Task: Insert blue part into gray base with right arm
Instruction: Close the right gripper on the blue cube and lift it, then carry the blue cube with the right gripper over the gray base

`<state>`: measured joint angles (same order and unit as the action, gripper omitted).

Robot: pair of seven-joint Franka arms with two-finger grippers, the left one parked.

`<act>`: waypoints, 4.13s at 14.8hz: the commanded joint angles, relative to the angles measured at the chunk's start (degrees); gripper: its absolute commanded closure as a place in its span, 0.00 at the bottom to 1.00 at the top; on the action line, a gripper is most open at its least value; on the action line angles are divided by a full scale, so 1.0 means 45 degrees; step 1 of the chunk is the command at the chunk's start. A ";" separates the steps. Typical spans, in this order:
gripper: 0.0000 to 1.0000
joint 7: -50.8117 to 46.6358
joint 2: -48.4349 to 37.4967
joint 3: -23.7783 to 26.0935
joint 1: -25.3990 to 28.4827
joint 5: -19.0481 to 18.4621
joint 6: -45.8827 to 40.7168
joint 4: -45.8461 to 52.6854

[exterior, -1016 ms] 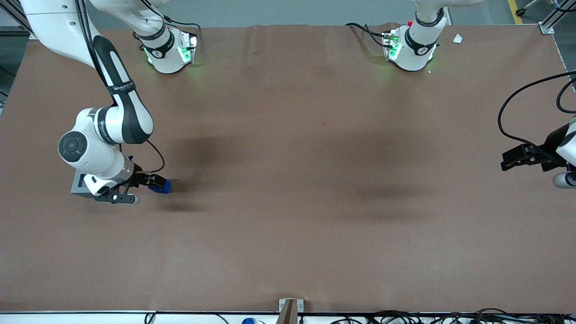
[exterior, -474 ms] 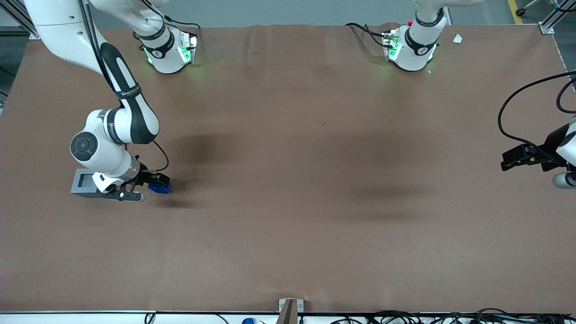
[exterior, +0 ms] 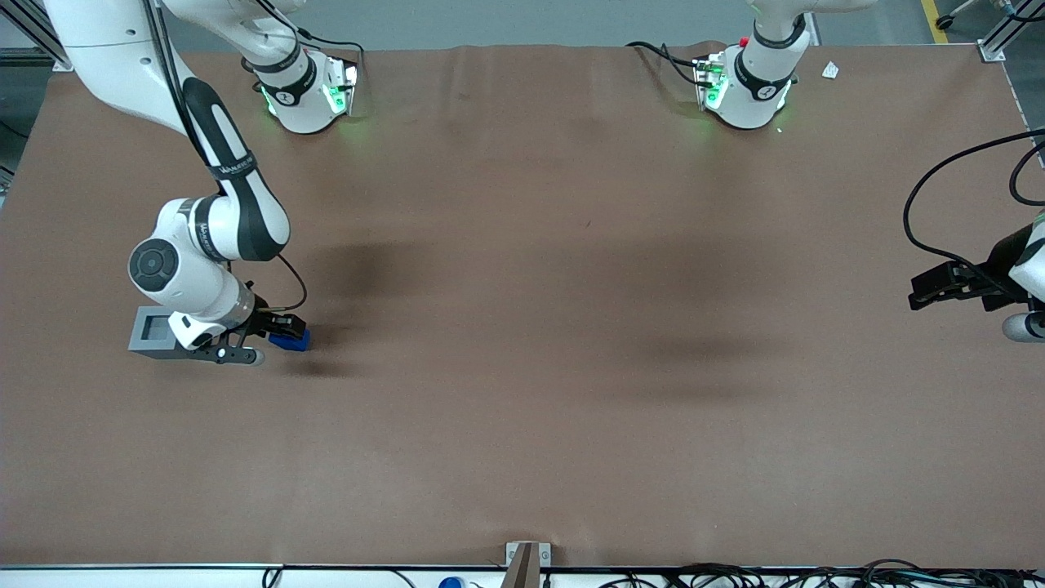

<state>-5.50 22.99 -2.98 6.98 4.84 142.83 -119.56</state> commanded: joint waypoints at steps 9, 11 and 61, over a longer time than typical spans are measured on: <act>0.80 0.0012 -0.0381 -0.0041 -0.0047 0.0253 -0.1227 0.0551; 0.82 -0.0027 -0.0575 -0.0080 -0.0163 0.0253 -0.2361 0.1078; 0.82 0.5774 -0.0812 -0.0139 -0.5203 -0.0255 -0.2758 0.1882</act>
<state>19.91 19.51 -4.37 -15.37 4.30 129.52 -110.54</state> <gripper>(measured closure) 0.493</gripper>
